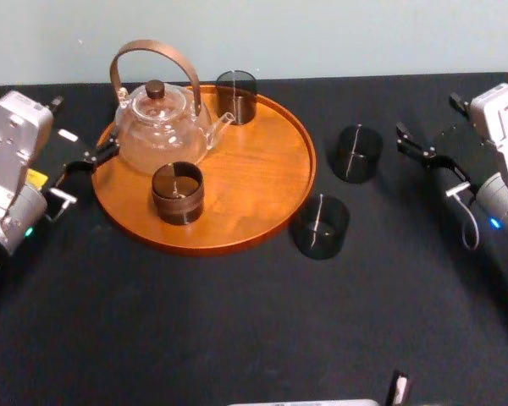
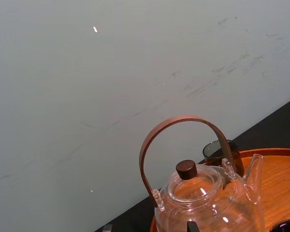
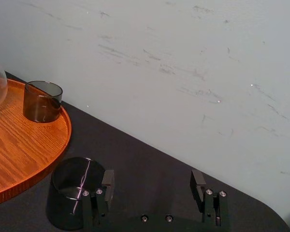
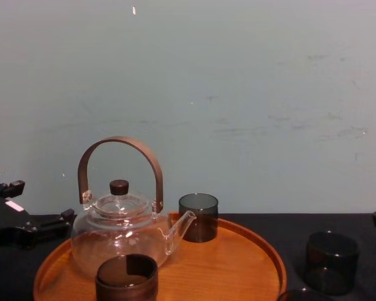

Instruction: Pick up the glass from the table and place it on the tray.

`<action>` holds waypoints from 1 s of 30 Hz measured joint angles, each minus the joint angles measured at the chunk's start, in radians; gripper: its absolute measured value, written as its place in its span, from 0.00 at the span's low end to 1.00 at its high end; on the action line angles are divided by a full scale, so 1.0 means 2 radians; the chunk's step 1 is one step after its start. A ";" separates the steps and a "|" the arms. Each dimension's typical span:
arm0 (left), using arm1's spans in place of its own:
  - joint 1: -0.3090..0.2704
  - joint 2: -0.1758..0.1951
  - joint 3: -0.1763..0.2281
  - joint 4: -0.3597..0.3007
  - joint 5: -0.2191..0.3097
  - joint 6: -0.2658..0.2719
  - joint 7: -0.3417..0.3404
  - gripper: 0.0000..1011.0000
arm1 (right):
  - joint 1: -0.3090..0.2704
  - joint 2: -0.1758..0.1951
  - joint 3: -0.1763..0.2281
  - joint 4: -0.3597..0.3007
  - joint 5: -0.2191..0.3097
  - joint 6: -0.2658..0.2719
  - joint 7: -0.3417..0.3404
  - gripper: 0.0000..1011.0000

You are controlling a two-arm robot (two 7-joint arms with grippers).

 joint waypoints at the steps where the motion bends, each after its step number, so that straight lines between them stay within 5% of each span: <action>1: 0.000 0.000 0.000 0.000 0.000 0.000 0.000 0.99 | 0.000 0.000 0.000 0.000 0.000 0.000 0.000 0.99; 30: 0.000 0.000 0.000 0.000 0.000 0.000 0.000 0.99 | 0.000 0.000 0.000 0.000 0.000 0.000 0.000 0.99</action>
